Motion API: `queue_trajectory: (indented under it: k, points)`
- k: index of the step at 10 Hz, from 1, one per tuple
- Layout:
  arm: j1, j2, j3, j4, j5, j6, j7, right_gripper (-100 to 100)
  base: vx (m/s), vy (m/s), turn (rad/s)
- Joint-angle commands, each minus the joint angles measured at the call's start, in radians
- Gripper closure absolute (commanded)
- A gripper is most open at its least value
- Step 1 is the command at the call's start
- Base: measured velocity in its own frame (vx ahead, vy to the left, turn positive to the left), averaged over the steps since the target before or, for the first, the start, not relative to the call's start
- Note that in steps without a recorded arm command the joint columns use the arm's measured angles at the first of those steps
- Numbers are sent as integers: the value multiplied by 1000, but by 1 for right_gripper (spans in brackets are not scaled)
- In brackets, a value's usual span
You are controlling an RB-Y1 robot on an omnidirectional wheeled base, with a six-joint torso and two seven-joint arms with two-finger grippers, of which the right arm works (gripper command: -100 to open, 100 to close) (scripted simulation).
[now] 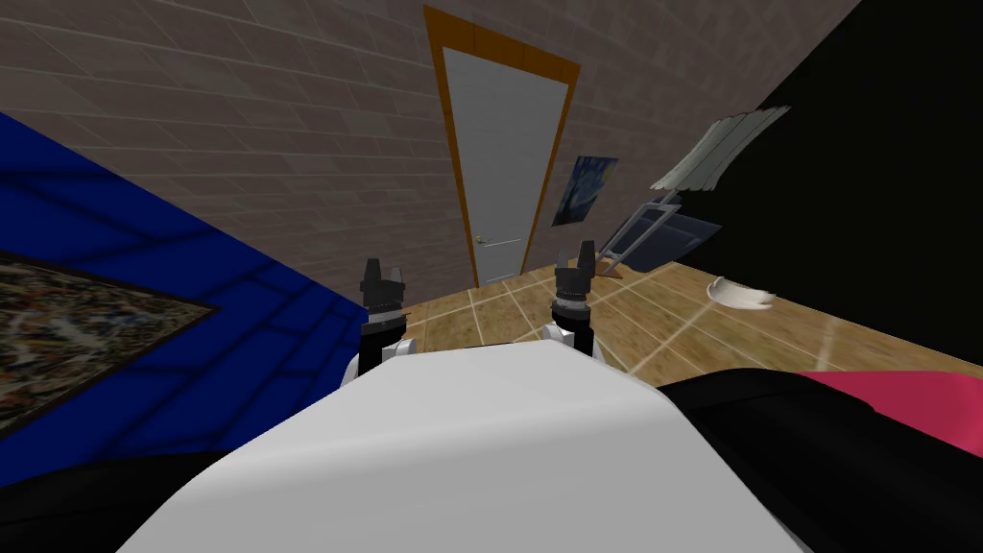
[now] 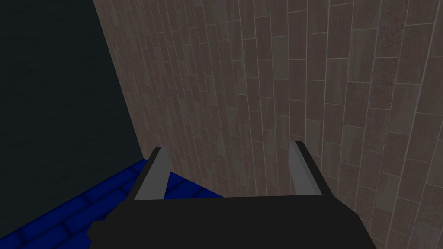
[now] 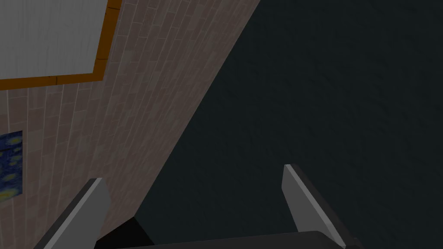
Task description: Pull the door open
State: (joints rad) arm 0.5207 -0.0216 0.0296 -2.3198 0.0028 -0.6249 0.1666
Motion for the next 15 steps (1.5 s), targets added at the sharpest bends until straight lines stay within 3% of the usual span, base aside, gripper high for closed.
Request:
queue_trajectory:
  k: [1,8,15]
  points:
    - [-18,-8,-1,40,-10,-1,1,-100,46,9,98]
    - [-83,-35,-5,184,-48,-4,4,-100,81,-1,70]
    - [-169,-64,-11,376,-99,-7,8,-100,86,-1,90]
